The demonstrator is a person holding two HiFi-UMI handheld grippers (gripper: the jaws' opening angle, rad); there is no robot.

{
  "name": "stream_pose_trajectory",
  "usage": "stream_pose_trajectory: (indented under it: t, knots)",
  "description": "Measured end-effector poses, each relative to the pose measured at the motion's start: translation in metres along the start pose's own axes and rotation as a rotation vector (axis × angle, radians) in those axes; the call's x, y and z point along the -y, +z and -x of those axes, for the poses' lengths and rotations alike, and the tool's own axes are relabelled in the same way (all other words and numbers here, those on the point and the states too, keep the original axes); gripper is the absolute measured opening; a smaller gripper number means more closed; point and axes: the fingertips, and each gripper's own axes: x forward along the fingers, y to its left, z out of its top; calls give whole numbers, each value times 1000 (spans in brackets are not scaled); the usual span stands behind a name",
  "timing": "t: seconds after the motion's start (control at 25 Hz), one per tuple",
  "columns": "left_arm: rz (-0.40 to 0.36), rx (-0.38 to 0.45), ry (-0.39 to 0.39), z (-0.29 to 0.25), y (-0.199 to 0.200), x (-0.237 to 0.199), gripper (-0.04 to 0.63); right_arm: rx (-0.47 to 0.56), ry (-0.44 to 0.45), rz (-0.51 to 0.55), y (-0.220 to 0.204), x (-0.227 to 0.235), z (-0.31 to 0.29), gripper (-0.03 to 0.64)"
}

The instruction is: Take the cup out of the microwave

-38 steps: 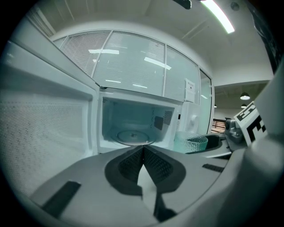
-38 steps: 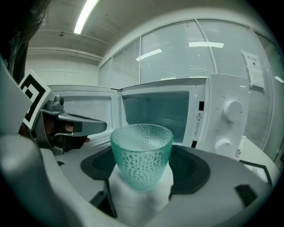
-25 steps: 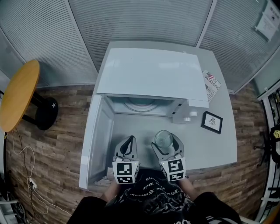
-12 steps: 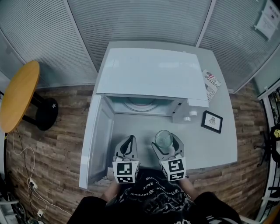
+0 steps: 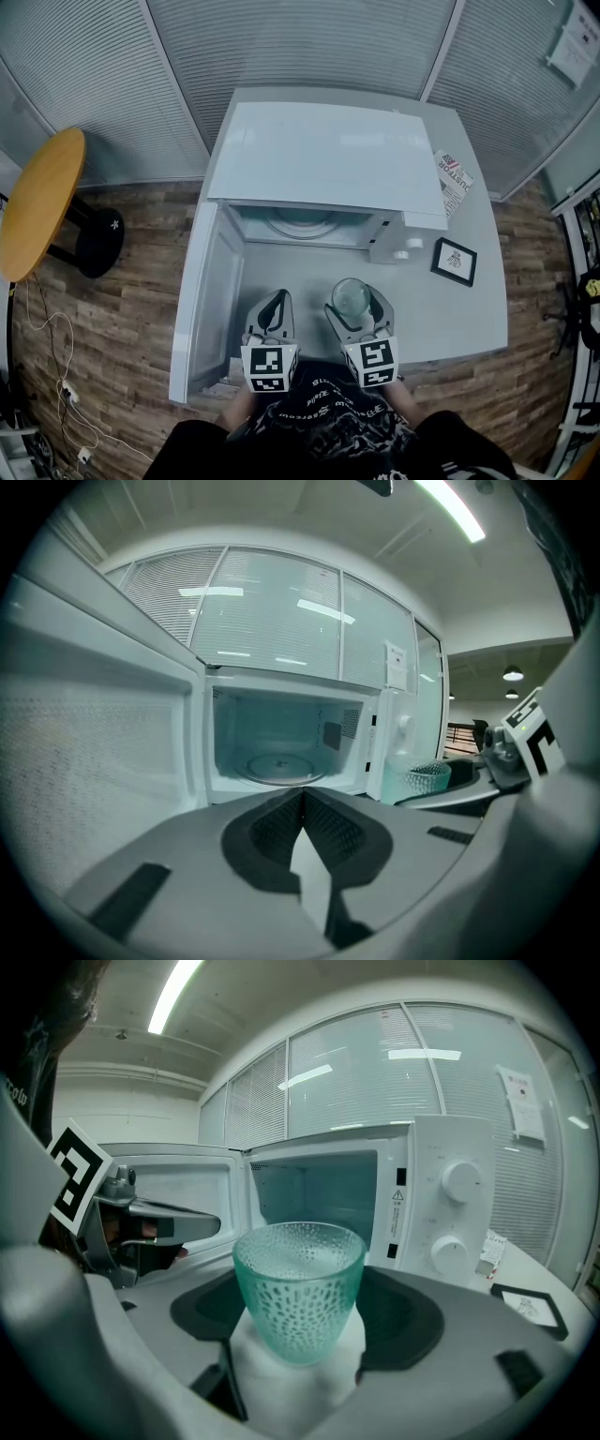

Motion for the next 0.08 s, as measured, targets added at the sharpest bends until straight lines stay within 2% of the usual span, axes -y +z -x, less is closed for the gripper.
stream_pose_trajectory:
  t: [0.08]
  knots:
    - [2,-2,3,0,-1,-1,8,-1,3,0,0,-1,-1,373]
